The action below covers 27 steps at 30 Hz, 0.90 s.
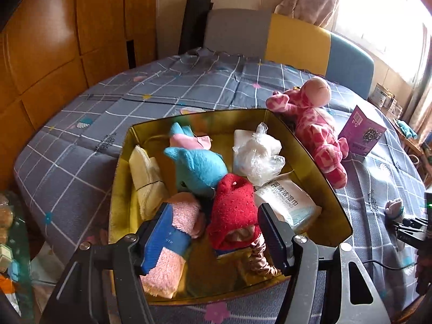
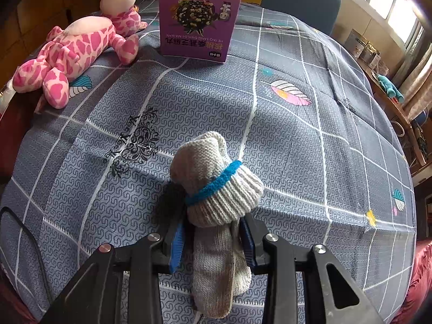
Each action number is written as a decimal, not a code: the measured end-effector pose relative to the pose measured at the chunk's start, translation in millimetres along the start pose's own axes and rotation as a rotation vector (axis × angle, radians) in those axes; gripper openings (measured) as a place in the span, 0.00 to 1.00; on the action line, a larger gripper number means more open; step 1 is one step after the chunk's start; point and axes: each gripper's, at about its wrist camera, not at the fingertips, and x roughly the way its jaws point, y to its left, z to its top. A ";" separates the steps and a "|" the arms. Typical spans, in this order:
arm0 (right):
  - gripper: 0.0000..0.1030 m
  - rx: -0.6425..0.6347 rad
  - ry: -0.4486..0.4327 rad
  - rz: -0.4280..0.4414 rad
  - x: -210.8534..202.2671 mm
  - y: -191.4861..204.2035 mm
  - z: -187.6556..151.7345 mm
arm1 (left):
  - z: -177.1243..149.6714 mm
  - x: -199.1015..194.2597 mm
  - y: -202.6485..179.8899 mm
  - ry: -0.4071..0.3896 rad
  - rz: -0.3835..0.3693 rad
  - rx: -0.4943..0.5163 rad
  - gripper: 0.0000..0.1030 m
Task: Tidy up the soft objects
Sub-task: 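Carry the red sock into the gold tray and open the left tool, then carry the grey sock into the gold tray and open the right tool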
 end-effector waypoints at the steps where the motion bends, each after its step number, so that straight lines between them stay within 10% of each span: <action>1: 0.34 0.000 0.000 -0.002 -0.2 0.7 0.3 | -0.6 -3.2 0.5 -0.007 0.004 -0.001 0.64; 16: 0.25 0.054 0.016 -0.026 -12.6 8.7 7.3 | -7.0 -33.8 11.4 -0.078 0.020 -0.025 0.73; 27: 0.25 0.067 -0.113 0.183 -72.7 70.5 28.0 | -11.2 -37.3 23.6 -0.088 0.044 -0.061 0.75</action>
